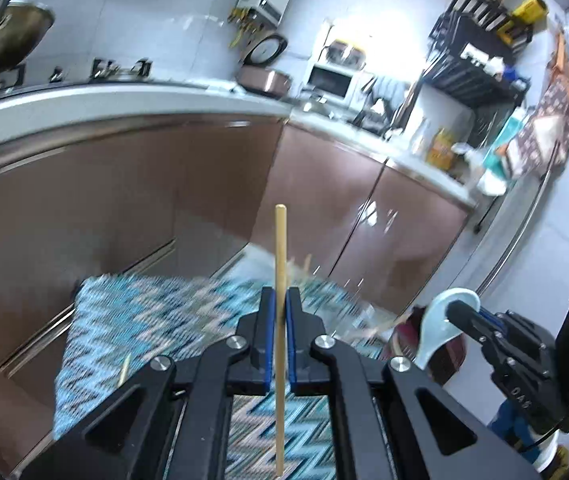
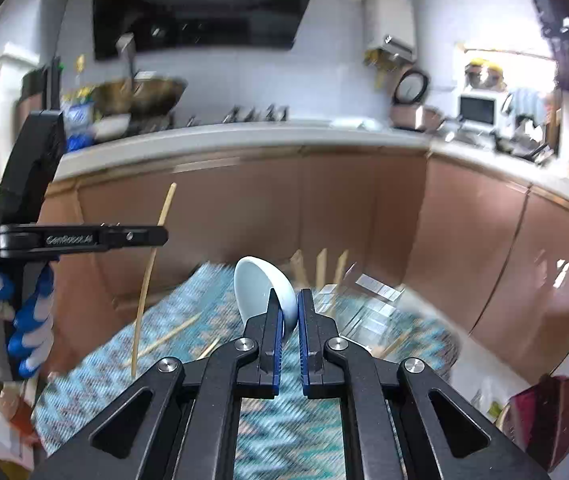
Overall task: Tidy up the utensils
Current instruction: 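Lift the chopstick and white spoon up toward the utensil holder, then lower both items into the holder and open both tools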
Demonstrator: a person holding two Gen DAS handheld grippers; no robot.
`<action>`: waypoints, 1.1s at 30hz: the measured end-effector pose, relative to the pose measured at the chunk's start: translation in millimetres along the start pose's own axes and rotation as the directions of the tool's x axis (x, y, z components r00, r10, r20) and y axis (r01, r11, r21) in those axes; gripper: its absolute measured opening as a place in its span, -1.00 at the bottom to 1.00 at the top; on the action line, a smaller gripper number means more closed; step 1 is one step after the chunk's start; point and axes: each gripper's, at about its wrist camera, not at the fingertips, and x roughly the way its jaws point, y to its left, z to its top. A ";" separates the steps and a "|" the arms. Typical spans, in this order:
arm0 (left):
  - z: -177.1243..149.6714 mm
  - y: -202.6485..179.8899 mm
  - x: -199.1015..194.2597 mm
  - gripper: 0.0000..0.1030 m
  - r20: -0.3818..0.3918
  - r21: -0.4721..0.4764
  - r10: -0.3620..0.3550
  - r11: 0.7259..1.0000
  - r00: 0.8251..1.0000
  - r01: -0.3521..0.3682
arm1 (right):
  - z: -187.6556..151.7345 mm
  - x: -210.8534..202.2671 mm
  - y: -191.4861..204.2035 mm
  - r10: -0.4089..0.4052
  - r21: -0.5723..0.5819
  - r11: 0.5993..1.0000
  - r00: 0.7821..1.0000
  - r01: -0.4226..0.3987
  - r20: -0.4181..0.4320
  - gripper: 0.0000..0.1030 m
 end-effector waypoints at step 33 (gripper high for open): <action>-26.5 -47.1 189.0 -0.87 0.242 0.042 0.055 0.997 0.969 -0.067 | -39.4 121.1 -82.5 -0.287 0.070 0.957 0.954 0.282 0.089 -0.84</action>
